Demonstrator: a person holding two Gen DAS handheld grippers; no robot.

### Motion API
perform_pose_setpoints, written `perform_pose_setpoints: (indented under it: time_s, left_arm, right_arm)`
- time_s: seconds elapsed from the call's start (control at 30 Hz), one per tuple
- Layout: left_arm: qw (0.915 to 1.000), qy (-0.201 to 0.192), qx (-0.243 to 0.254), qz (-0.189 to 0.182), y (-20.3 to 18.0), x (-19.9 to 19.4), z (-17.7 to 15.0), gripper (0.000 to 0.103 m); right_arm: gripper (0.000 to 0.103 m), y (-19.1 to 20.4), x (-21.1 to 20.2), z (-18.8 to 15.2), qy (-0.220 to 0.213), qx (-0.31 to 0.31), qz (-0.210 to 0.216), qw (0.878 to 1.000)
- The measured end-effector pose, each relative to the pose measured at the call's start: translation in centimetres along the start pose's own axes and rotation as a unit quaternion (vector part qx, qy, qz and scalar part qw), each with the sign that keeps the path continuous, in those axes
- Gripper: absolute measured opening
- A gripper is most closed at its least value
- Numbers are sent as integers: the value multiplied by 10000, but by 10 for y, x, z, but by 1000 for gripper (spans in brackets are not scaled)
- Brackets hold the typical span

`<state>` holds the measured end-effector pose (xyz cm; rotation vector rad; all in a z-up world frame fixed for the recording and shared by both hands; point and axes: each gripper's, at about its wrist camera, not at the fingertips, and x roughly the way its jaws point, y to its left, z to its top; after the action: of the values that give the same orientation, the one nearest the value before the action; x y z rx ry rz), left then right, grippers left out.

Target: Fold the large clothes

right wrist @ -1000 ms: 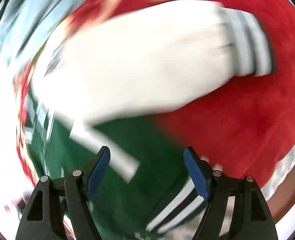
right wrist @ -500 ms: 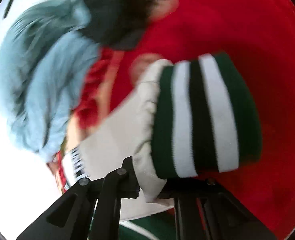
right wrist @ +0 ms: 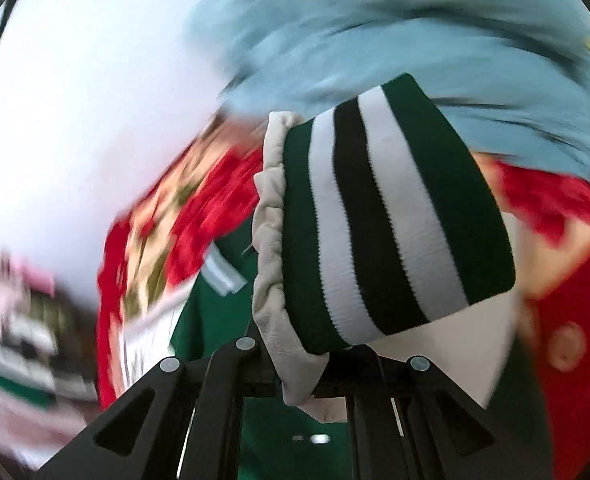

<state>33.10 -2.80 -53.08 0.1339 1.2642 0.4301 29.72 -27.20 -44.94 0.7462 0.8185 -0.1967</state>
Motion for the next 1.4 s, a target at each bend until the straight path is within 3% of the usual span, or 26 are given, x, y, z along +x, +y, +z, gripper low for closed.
perform_pose_setpoints:
  time_s: [0.07,0.13,0.23,0.33,0.43,0.5,0.57,0.6,0.63,0.7,0.77,0.83,0.87,0.9,0.93,0.97,1.0,1.07,1.13,1.2,1.3,1.37,1.4]
  left_arm:
    - [9997,100,-228,73,23,12,0,103]
    - [9989,167,-396,189,43,27,-1,103]
    - [9978,269,-472,392,67,52,-5,103]
    - [9968,402,-494,483,78,72,-9,103]
    - [9966,467,-500,468,92,78,-13,103]
    - [9965,490,-502,448,100,75,-18,103]
    - [9964,542,-520,380,108,69,-24,103]
    - [9963,577,-539,342,113,65,-27,103]
    - [9962,601,-552,316,118,63,-30,103]
    - [9949,734,-666,164,135,58,-38,103]
    - [9897,1027,-992,-108,158,60,-51,103]
    - [9774,1441,-1469,-489,179,69,-64,103]
    - [9663,1698,-1796,-720,190,75,-74,103]
    - [9509,1964,-2164,-1024,202,83,-87,103]
    - [9333,2228,-2516,-1266,212,92,-102,103]
    - [9224,2355,-2717,-1408,217,96,-111,103]
    - [9043,2525,-3040,-1618,224,104,-127,103]
    - [8773,2663,-3509,-1905,236,117,-149,103]
    - [8434,2703,-4095,-2191,252,134,-166,101]
    - [8247,2516,-4544,-2239,269,148,-171,98]
    - [8148,2087,-5031,-1986,298,167,-166,83]
    - [8171,1834,-5189,-1716,314,175,-158,78]
    - [8222,1678,-5239,-1459,326,180,-149,74]
  right_arm:
    - [9,59,46,-23,387,-692,116,9968]
    - [9,111,90,-59,863,-1468,169,9853]
    - [9,173,153,-121,1385,-2657,56,9540]
    - [9,196,193,-182,1872,-3276,-158,9260]
    - [14,187,231,-198,2372,-3338,-308,9118]
    - [19,183,242,-195,2540,-3213,-220,9120]
    - [49,177,232,-184,2647,-2839,196,9214]
    - [80,171,220,-179,2688,-2609,353,9265]
    - [88,164,208,-171,2716,-2363,598,9310]
    - [88,146,179,-156,2647,-1884,779,9425]
    - [88,124,156,-149,2624,-1524,649,9506]
    - [88,97,136,-150,2551,-1150,399,9592]
    - [88,84,129,-153,2551,-1015,209,9613]
    - [88,70,124,-147,2566,-917,102,9621]
    - [88,59,122,-155,2605,-832,1,9619]
    - [88,51,123,-162,2683,-766,-106,9602]
    - [88,41,124,-171,2772,-714,-223,9579]
    - [88,38,135,-185,2923,-637,-403,9533]
    - [88,40,139,-204,2996,-622,-428,9511]
    - [88,42,143,-214,3000,-681,-436,9505]
    - [88,57,147,-218,2967,-798,-468,9505]
    - [88,73,148,-215,2953,-893,-519,9498]
    - [88,79,150,-218,2940,-959,-529,9495]
